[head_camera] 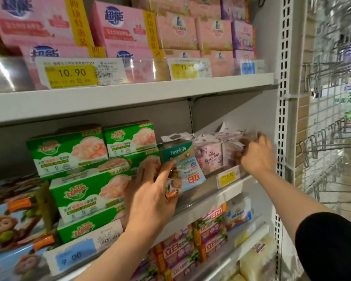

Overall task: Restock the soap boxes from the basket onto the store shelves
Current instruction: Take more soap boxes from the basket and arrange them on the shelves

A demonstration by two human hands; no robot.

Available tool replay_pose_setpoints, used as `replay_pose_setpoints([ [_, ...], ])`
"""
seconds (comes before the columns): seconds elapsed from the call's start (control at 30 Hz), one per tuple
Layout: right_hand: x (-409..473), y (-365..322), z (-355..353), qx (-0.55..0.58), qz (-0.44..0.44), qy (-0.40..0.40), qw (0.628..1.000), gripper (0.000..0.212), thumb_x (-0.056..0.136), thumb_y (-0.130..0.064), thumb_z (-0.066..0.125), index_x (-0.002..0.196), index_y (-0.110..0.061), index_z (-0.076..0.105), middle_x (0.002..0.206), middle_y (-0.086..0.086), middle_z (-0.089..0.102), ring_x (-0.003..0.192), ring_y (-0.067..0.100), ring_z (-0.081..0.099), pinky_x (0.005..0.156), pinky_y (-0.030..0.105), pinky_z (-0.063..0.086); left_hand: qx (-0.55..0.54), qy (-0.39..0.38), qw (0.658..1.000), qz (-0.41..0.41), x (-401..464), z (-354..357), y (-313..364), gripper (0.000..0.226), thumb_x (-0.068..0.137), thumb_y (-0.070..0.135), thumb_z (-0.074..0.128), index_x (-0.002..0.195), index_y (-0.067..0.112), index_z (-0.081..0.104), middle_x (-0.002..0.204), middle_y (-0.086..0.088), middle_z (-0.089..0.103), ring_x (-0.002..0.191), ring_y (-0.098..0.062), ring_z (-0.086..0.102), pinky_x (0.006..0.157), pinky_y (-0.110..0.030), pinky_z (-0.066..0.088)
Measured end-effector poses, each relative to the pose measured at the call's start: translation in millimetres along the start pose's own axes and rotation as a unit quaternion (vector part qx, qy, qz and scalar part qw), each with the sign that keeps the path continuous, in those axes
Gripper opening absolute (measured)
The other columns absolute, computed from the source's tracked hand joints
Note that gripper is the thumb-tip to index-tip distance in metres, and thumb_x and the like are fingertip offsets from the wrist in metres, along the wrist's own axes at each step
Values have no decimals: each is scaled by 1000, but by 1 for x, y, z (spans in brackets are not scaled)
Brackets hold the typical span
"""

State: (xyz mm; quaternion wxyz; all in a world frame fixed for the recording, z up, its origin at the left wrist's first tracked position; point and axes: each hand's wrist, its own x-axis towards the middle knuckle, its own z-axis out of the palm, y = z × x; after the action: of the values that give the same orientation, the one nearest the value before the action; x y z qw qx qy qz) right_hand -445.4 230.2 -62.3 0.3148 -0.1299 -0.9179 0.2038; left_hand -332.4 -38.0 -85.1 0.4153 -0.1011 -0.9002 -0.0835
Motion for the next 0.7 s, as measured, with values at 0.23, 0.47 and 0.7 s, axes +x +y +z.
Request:
replay_pose_setpoints([
  [0.23, 2, -3, 14, 48, 75, -31, 996, 52, 93, -11, 44, 141, -31, 40, 154, 6, 25, 132, 38, 37, 109, 58, 26, 6, 10, 1000, 3, -1, -1, -1, 82, 67, 39, 84, 138, 29, 45, 138, -7, 46, 120, -33, 53, 93, -46, 51],
  [0.47, -76, -33, -8, 245, 57, 76, 965, 45, 90, -33, 60, 127, -9, 50, 130, 14, 52, 115, 31, 50, 90, 37, 43, -5, -16, 1000, 0, -1, -7, 4, 75, 75, 42, 76, 140, 27, 43, 142, -8, 40, 127, -32, 42, 100, -45, 44],
  [0.7, -182, -87, -53, 557, 213, -279, 753, 70, 61, -66, 77, 111, -18, 66, 98, 9, 73, 89, 27, 70, 82, 44, 57, -6, 90, 994, 57, -30, -40, 27, 79, 53, 17, 83, 124, 15, 48, 99, -7, 57, 87, -25, 49, 69, -32, 36],
])
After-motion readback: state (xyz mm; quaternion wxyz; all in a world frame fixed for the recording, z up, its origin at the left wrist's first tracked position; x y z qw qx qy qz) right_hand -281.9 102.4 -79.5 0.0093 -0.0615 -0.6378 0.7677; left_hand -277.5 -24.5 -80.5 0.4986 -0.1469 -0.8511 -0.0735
